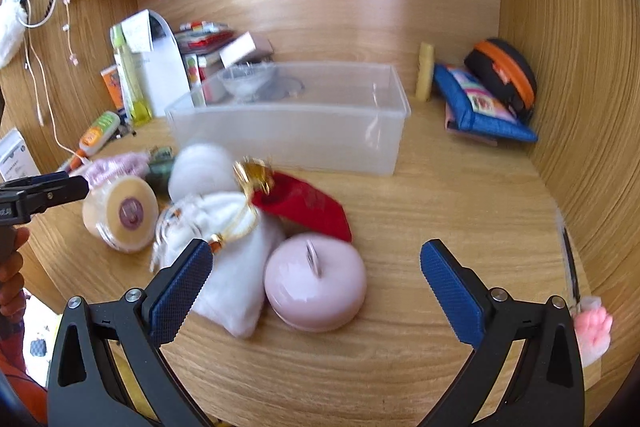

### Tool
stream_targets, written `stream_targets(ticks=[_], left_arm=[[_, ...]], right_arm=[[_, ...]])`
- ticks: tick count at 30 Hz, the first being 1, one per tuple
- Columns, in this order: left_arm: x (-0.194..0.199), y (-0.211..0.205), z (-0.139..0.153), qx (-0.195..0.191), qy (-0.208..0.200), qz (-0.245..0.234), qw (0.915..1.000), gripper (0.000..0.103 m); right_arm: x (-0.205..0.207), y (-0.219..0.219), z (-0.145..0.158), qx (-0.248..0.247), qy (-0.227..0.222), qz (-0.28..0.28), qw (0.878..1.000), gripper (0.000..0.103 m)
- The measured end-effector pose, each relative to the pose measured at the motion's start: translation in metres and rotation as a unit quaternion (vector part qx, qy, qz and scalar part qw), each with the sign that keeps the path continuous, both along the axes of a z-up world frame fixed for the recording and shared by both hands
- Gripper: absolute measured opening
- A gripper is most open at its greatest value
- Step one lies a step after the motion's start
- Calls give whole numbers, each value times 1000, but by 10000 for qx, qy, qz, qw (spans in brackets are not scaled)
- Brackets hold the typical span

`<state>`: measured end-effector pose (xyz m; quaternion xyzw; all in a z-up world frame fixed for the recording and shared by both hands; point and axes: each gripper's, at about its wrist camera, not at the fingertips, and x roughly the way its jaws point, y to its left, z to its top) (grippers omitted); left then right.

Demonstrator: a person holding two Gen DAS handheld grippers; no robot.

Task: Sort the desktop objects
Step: 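Grasp the beige tape roll with the left tool while the right tool grasps the pink round container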

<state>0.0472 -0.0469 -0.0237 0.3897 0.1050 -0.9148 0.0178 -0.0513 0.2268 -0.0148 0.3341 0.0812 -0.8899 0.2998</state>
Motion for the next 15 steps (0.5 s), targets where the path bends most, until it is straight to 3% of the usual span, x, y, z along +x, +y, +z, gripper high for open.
stream_targets(ticks=[3,8,15], left_arm=[[-4,7,-10,204,-191,-158,9995,103],[-13,13,-22,374,-432,-286,9980,103],[-24,16,-38,674,-693,-276,9949,103]], right_arm=[[-4,2,-8,-7,-188,-26,9998,103],[-11,5,-19,68,-322,-158,9993,90],[-15,16,-21,-91,-424,-114,9990,89]])
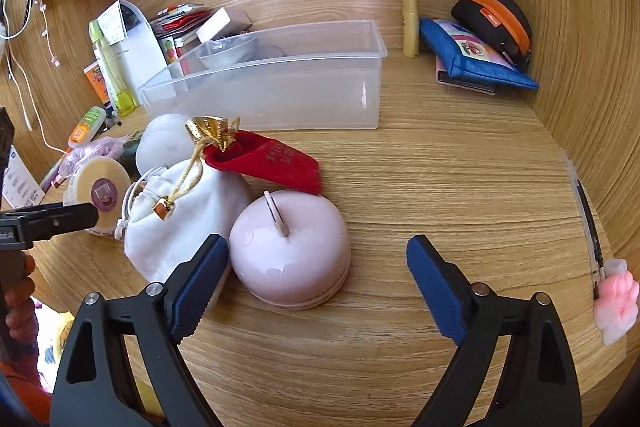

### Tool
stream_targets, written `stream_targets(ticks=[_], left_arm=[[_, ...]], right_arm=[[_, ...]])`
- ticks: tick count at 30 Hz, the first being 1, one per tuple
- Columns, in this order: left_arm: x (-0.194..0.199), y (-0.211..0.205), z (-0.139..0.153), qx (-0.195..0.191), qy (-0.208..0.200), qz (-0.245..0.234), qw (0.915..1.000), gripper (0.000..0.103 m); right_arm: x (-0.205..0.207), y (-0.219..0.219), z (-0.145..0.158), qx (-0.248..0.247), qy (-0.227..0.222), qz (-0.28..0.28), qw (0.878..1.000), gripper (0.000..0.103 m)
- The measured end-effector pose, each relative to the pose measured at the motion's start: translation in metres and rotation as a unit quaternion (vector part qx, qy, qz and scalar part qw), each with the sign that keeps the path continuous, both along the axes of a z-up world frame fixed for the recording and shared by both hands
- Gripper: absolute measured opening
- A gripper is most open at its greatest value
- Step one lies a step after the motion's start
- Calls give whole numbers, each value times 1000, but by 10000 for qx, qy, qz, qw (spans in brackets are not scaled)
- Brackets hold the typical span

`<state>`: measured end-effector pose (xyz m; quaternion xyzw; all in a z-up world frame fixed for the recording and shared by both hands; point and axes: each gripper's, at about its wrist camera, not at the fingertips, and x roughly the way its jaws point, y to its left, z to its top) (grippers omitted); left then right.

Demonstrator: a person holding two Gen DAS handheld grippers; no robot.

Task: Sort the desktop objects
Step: 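Grasp the beige tape roll with the left tool while the right tool grasps the pink round container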

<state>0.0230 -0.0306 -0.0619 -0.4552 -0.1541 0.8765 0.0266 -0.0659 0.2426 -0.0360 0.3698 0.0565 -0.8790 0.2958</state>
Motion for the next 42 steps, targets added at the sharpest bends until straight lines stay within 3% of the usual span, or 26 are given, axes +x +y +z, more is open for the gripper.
stream_targets(ticks=[7,9,11,13,16,19,25,32,42], left_arm=[[-8,1,0,57,63,250,9997,103],[-8,-2,0,-54,96,426,9990,95],[-7,-5,1,-26,130,419,9990,79],[-4,-7,4,50,147,389,9991,75],[0,-7,6,-48,202,386,9990,72],[5,-3,9,-163,243,396,9988,68],[17,7,23,-566,537,244,9967,66],[16,14,28,-565,636,100,9963,66],[18,1,63,-669,1133,224,9911,66]], right_arm=[[-10,-16,-9,92,-54,-160,9998,89],[-11,-17,-11,68,-70,-161,9998,88],[-13,-16,-11,31,-67,-159,9998,82],[-13,-15,-10,10,-72,-107,9999,78],[-11,-15,-10,-44,-95,-40,9999,62],[-9,-14,-10,-25,-52,-68,10000,62],[-6,-3,-9,-14,-29,-232,9997,62],[-3,8,6,-340,66,-425,9985,62],[-3,6,39,-511,518,-293,9969,62]])
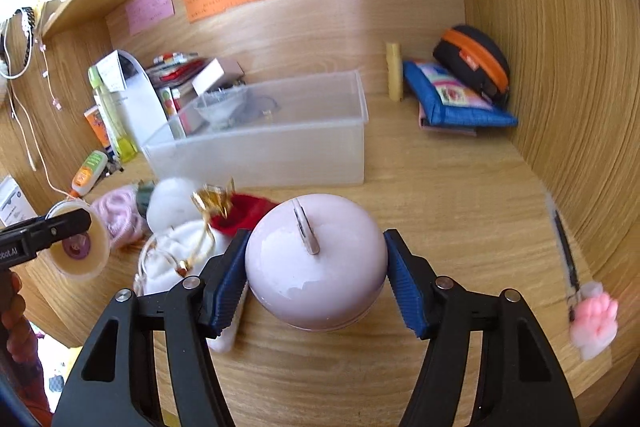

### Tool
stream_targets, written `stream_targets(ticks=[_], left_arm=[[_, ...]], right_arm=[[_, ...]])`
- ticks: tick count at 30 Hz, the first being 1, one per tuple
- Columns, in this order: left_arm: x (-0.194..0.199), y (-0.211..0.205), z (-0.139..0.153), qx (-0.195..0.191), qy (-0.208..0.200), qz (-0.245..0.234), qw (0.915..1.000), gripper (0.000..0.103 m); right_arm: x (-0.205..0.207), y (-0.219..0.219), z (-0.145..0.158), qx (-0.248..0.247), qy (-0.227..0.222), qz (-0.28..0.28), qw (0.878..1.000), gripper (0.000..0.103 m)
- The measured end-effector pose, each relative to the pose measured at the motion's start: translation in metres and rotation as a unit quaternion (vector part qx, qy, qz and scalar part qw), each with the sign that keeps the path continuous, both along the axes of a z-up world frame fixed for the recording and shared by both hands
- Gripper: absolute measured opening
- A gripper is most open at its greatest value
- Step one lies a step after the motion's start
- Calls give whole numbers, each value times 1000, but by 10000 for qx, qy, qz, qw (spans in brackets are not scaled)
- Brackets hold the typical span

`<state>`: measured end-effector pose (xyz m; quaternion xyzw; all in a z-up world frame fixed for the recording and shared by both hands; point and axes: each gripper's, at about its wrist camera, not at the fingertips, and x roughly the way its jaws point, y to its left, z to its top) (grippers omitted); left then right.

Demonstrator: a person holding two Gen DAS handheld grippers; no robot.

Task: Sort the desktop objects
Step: 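Grasp the beige tape roll with the left tool while the right tool grasps the pink round container, then carry both items into the clear box and open both tools to release them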

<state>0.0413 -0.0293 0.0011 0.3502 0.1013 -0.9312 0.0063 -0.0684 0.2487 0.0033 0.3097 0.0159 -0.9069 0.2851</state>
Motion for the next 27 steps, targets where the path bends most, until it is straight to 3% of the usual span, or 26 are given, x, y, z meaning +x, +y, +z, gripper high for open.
stream_targets(ticks=[6,13,19,27], left_arm=[[-11,-23,27,-78,262,131,9995,66],[-36,-44,57,-21,428,31,9991,66],[-63,-40,74,-338,494,-59,9982,66],[-107,-27,90,-262,541,-378,9975,66]], right_arm=[[-4,-4,28,-247,368,77,9990,62],[-24,-16,54,-311,478,278,9980,62],[-50,-33,72,-239,430,413,9979,62],[-85,-65,90,-68,559,414,9976,62]])
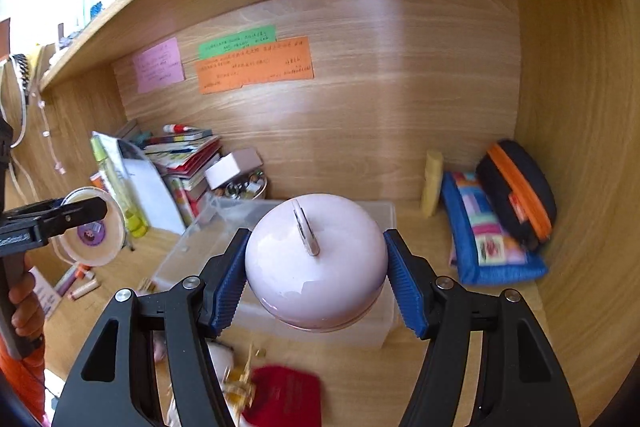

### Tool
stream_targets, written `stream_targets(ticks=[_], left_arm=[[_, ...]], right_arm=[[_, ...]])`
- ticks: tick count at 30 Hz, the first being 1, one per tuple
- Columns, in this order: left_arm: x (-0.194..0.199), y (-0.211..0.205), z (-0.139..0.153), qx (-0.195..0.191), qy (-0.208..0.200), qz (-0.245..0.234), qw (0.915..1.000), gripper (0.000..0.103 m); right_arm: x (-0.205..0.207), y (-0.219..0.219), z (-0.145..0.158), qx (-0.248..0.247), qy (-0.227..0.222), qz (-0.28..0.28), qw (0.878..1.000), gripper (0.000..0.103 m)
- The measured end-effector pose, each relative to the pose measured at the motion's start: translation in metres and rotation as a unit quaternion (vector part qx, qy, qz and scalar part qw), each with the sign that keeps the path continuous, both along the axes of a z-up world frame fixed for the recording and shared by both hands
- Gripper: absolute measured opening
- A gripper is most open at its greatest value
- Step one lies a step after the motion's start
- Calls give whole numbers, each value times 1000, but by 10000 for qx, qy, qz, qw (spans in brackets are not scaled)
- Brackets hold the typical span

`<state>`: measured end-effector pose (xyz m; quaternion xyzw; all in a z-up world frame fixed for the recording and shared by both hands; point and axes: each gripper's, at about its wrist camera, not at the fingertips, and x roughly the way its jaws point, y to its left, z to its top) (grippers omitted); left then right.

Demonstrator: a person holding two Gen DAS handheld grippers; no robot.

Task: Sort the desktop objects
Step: 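Carry both items into the clear box and open both tools to release them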

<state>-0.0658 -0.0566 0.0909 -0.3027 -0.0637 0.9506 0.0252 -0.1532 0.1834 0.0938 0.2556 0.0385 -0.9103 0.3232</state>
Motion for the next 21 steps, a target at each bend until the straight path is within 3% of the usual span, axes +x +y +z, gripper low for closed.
stream_targets(ticks=[5,13,21], left_arm=[[-32,17,-6,11,-116,-141,9998,66],[-86,36,-44,88,-598,-230,9979,66],[-103,51,-72,-52,-835,-353,9959,66]], right_arm=[[-23,-28,-7,163,-155,137,9997,62],[-58,-50,-39,439,-516,148,9976,62],[-71,-49,-70,602,-834,208,9945,62]])
